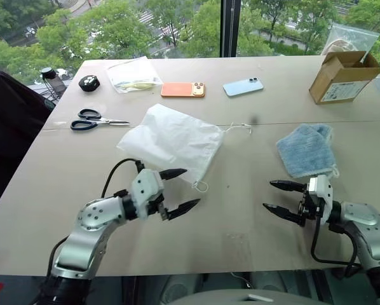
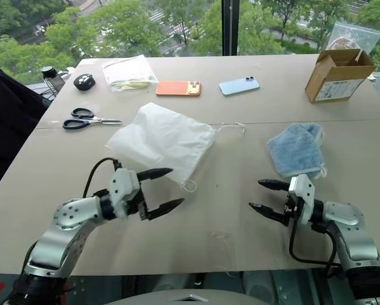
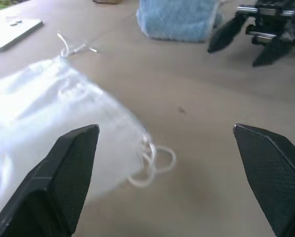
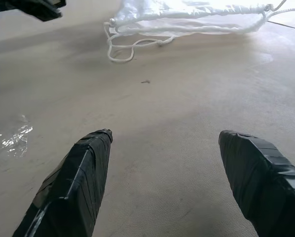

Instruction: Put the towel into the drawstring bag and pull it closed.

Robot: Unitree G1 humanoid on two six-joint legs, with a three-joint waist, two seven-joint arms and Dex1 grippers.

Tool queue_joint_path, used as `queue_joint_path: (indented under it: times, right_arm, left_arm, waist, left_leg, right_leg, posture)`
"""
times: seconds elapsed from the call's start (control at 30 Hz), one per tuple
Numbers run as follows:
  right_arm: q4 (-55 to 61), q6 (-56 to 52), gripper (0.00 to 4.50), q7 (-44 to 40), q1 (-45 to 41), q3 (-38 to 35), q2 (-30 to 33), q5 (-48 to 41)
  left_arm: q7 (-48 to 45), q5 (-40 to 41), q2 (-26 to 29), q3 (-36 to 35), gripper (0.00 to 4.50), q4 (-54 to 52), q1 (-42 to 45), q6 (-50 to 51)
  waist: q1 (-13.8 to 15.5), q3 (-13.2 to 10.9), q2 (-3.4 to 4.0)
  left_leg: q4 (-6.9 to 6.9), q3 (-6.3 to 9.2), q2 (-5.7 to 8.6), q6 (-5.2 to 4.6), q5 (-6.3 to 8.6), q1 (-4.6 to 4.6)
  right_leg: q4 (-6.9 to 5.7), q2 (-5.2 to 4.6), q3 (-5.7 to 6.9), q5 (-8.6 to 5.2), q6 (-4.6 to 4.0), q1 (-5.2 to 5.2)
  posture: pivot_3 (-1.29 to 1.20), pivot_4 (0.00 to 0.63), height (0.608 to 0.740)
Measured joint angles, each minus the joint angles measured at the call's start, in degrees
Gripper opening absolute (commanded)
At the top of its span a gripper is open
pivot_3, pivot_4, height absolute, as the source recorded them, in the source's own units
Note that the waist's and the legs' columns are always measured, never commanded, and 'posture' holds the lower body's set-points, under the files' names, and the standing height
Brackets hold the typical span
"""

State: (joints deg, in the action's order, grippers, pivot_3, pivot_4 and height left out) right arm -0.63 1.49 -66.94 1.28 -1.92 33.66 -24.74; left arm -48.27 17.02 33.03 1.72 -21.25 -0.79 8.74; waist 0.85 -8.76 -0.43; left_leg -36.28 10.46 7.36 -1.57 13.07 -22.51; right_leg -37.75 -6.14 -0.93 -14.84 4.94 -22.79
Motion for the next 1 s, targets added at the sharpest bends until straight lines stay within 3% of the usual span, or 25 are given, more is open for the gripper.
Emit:
queue_joint_path:
  times: [0.27, 0.63, 0.73, 0.77, 0.8, 1.0]
  right_arm:
    - [0.03, -0.02, 3.71, 0.06, 0.17, -0.34, -0.02, 0.01]
    - [0.95, -0.48, 3.71, 0.38, 1.06, -1.34, 0.96, -0.47]
    - [1.89, -0.83, 3.71, 0.97, 1.94, -1.34, 0.95, -0.48]
    - [2.11, -0.87, 3.71, 1.14, 2.14, -1.35, 0.95, -0.49]
    - [2.12, -0.91, 3.71, 1.17, 2.19, -1.35, 0.95, -0.49]
    - [2.41, -1.06, 3.71, 1.88, 2.19, -1.35, 0.9, -0.48]
  left_arm:
    - [14.3, -19.5, -5.22, 9.26, 4.47, 3.34, 7.9, 0.09]
    - [20.93, -33.36, -7.78, 15.13, 4.47, 5.22, 11.87, 0.96]
    - [21.03, -34.63, -7.81, 15.41, 3.69, 5.13, 11.4, 2.25]
    - [21.15, -35.13, -7.89, 15.4, 3.07, 5.13, 11.08, 2.87]
    - [21.26, -35.34, -7.97, 15.4, 2.86, 5.13, 10.9, 3.22]
    - [22.46, -36.75, -8.09, 14.94, 0.19, 5.13, 10.62, 3.6]
  waist:
    - [0.01, -0.01, -0.02]
    - [0.02, -0.03, -0.06]
    - [0.01, -0.03, -0.06]
    - [-0.02, -0.03, -0.06]
    - [-0.01, -0.04, -0.06]
    - [0.02, -0.04, -0.06]
  left_leg:
    - [0.0, -0.07, 0.0, 0.0, 0.0, 0.0]
    - [-0.01, -0.07, 0.0, 0.01, -0.01, -0.02]
    - [-0.01, -0.07, 0.0, 0.0, -0.01, -0.02]
    - [-0.01, -0.07, 0.0, 0.0, -0.01, -0.02]
    - [-0.02, -0.07, 0.0, 0.0, -0.01, -0.02]
    - [-0.02, -0.07, 0.0, 0.0, -0.01, -0.02]
  right_leg:
    - [0.0, 0.02, -0.01, 0.0, 0.01, 0.0]
    - [0.0, 0.03, 0.01, 0.0, 0.02, -0.01]
    - [-0.01, 0.03, 0.01, 0.0, 0.02, -0.01]
    - [0.0, 0.03, 0.0, 0.0, 0.03, -0.01]
    - [0.0, 0.03, 0.01, 0.0, 0.03, -0.01]
    - [-0.01, 0.03, 0.01, 0.0, 0.03, -0.01]
  posture:
    - [0.0, 0.15, 0.74]
    - [0.0, 0.15, 0.74]
    - [0.0, 0.15, 0.74]
    - [0.0, 0.15, 0.74]
    - [0.0, 0.15, 0.74]
    - [0.0, 0.15, 0.74]
